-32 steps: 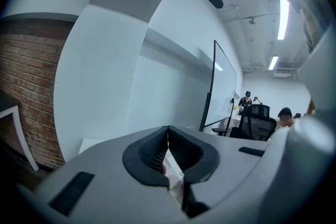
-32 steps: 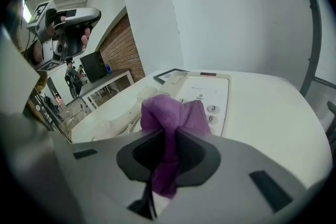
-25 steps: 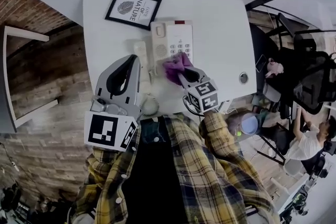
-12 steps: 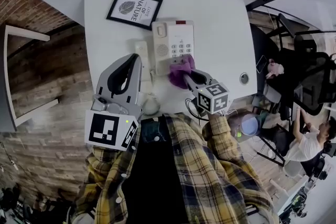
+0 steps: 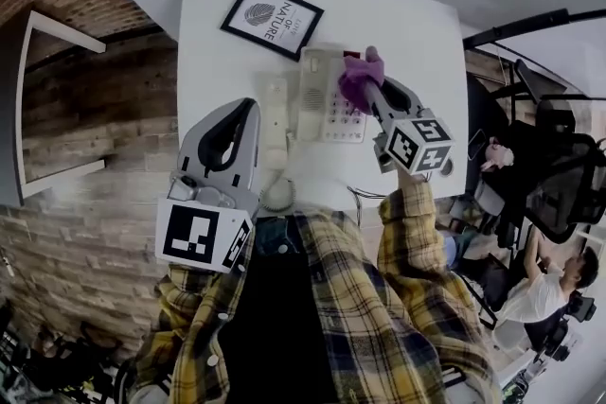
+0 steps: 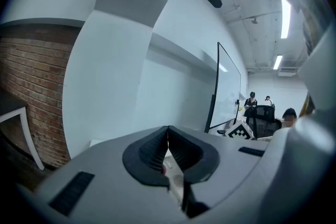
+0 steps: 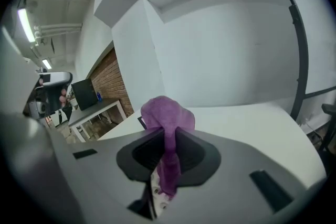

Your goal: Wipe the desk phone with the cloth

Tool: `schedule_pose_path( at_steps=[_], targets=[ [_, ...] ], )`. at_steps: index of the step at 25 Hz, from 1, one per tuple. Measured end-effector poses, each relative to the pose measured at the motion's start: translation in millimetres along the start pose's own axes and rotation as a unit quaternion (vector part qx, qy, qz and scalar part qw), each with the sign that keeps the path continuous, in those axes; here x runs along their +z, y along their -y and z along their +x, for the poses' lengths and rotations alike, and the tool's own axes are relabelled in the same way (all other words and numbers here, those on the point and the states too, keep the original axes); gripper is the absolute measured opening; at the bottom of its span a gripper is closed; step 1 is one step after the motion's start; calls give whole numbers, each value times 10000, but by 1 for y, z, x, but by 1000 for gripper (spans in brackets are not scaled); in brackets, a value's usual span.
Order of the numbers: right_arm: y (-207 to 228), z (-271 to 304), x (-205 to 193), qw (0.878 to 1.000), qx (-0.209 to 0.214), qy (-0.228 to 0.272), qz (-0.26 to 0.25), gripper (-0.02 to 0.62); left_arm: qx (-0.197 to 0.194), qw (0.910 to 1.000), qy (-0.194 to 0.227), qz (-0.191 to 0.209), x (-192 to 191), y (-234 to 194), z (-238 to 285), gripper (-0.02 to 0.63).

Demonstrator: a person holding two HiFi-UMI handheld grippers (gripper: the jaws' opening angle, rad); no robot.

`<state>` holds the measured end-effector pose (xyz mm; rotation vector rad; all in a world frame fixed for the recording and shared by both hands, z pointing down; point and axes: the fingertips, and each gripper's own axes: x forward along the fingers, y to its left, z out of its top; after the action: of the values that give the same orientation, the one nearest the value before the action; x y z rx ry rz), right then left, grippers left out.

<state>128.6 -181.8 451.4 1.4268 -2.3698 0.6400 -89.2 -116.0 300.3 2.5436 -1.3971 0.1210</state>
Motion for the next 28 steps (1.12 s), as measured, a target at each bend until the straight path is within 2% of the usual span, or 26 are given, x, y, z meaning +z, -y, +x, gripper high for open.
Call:
schedule_pose_path(
  at_steps=[5, 12, 18, 28],
  targets=[
    [28, 35, 4, 9991, -233, -216, -284, 61, 213, 9998, 8, -20, 0, -12, -7, 14],
    [47, 58, -11, 9972, -366, -554, -344, 61, 302, 9995, -15, -54, 0, -18, -7, 15],
    [45, 59, -19, 9962, -396, -472, -609, 60, 248, 9997, -38, -59, -2, -17, -2, 15],
    [31, 45, -41, 9952, -298, -676, -641, 59, 147, 9998, -99, -50, -4, -14, 2, 15]
  ],
)
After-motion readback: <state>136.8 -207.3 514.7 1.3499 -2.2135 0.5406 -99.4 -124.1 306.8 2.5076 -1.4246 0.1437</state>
